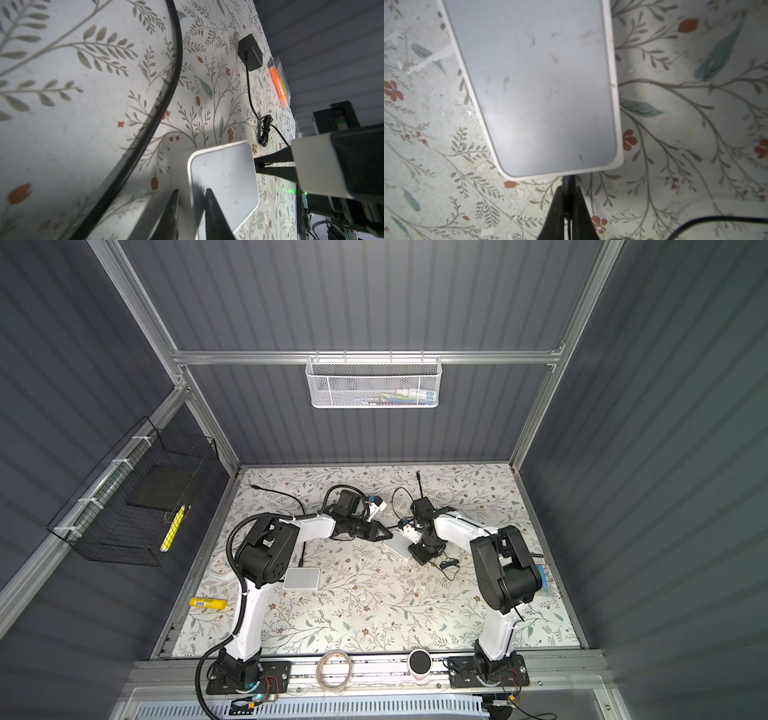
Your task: Insert the plug into the switch port
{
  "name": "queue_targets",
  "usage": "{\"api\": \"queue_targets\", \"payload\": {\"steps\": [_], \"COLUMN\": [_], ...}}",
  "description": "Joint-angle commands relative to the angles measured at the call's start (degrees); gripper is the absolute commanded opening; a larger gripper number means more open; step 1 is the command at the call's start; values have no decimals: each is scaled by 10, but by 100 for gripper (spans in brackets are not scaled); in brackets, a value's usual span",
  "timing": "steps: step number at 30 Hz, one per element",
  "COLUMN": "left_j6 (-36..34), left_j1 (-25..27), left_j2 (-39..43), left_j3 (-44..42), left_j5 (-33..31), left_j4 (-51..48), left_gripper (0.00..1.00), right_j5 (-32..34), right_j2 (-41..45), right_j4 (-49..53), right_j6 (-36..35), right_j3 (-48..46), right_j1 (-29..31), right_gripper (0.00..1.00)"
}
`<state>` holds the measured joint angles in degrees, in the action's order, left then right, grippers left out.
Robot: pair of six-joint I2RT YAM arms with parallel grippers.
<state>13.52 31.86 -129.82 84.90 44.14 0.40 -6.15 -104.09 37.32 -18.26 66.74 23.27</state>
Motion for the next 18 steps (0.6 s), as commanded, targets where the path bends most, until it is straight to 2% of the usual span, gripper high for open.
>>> {"api": "queue_targets", "payload": {"steps": [1,18], "left_j6": [1,43], "left_j1": [54,57], "left_j2": [-32,-38], "left_j3": [-6,-24], "left_j5": [59,86], "left_j4": [-27,24], "left_gripper": [22,19], "right_j5": [-58,-61], "right_j2": [23,58], "right_j4": [-147,-237], "right_j6": [-9,42], "right_j3": [18,-12], "right_j1": [10,29], "right_gripper": [0,0]}}
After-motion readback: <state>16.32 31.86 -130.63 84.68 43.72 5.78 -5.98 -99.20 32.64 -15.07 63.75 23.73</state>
